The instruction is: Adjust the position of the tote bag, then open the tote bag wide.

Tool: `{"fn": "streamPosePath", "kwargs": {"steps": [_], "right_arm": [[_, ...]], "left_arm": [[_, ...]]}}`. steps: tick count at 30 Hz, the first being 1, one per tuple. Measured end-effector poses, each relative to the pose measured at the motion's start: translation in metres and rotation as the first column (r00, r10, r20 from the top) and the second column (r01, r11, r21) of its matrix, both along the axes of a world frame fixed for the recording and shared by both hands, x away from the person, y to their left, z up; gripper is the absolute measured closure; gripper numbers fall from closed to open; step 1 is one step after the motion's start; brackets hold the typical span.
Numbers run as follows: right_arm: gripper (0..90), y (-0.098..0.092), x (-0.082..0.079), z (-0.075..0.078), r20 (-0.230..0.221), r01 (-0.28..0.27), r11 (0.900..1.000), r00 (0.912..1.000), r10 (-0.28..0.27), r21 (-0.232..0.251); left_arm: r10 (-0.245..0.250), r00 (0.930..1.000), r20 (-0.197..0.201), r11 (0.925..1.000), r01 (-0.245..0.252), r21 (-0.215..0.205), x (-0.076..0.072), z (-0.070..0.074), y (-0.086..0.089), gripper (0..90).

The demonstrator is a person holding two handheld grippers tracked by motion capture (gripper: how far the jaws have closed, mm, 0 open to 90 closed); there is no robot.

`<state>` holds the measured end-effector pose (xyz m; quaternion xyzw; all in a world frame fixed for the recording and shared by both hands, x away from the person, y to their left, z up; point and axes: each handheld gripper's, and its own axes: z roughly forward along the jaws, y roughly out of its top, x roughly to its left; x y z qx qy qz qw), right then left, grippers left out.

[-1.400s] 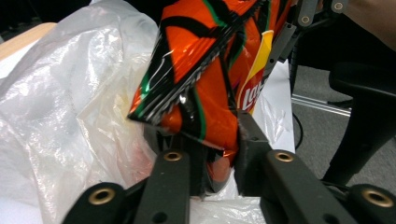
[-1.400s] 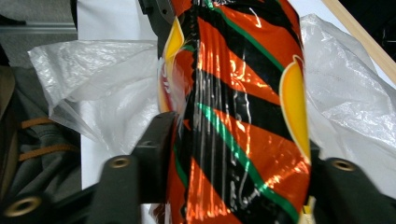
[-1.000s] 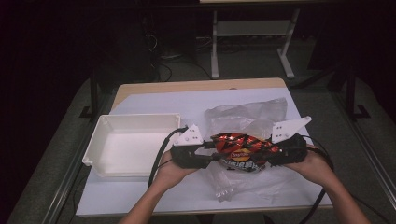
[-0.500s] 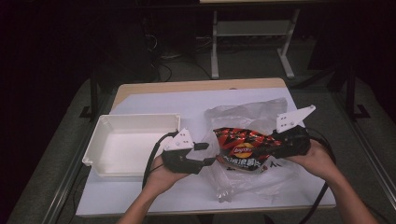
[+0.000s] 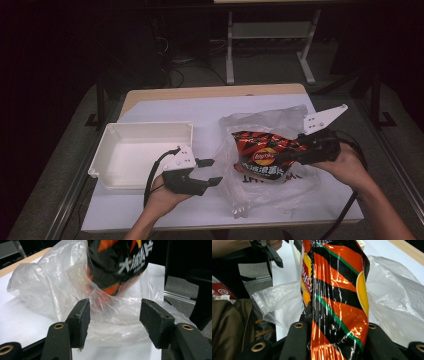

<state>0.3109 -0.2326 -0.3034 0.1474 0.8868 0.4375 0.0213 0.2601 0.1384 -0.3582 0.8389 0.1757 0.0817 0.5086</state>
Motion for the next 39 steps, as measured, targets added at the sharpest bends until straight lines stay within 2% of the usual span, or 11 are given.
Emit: {"fn": "streamPosePath", "kwargs": {"steps": [12,17,21,34,39], "right_arm": [[70.1,-0.010,0.000,0.021,-0.026,0.005,0.999,0.9997,-0.003,0.050],[70.1,-0.011,0.000,0.031,-0.023,0.002,0.999,0.9997,-0.001,0.046],[70.3,-0.012,0.002,0.040,-0.026,0.002,0.999,0.9997,-0.001,0.051],[70.5,-0.012,0.008,0.067,-0.030,-0.005,0.997,0.9995,0.007,0.079],[70.7,-0.007,0.010,0.080,-0.015,-0.012,0.996,0.9998,0.013,0.086]], "left_arm": [[0.003,1.0000,-0.005,0.9998,-0.003,0.018,-0.016,-0.014,0.008,39.6],[0.008,0.9999,-0.013,0.9995,-0.008,0.031,-0.017,-0.020,0.011,38.5],[0.019,0.9997,-0.014,0.9995,-0.019,0.024,-0.019,-0.024,0.013,36.6],[0.050,0.9987,-0.009,0.9983,-0.050,0.030,-0.023,-0.029,0.019,33.5],[0.048,0.9988,-0.004,0.9983,-0.048,0.032,-0.024,-0.028,0.019,32.8]]}}
